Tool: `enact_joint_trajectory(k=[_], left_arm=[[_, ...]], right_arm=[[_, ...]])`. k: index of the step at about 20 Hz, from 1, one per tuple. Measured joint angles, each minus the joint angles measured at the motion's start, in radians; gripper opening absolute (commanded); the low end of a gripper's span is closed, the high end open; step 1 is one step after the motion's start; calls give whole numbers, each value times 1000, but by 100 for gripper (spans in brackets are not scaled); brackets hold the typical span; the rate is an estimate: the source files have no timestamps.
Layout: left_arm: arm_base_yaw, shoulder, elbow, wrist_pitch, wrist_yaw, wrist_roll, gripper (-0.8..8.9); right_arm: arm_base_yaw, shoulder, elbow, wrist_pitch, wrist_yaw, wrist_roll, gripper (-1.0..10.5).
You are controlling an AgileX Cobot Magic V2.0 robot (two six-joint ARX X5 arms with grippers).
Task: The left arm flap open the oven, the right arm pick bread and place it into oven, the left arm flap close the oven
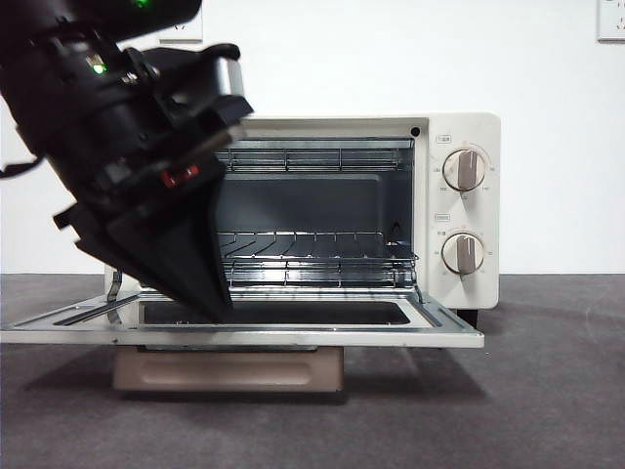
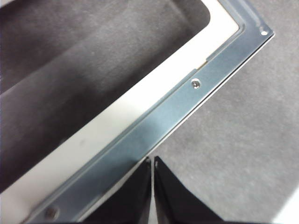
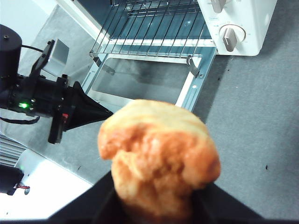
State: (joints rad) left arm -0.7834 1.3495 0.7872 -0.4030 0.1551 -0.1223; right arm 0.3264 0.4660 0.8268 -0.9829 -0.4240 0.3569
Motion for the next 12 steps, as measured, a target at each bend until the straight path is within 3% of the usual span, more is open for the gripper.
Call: enact_joint_trajectory(k=[6, 10, 12], left_arm=[[0, -301, 0, -156, 0, 0, 17], [0, -539, 8, -241, -83, -37, 17], [0, -656, 13, -293, -146, -65, 17]], right_arm=[[5, 98, 0, 145, -150, 12, 131], [84, 238, 0, 320, -144, 37, 130], [157, 331, 0, 449, -77, 68, 130]])
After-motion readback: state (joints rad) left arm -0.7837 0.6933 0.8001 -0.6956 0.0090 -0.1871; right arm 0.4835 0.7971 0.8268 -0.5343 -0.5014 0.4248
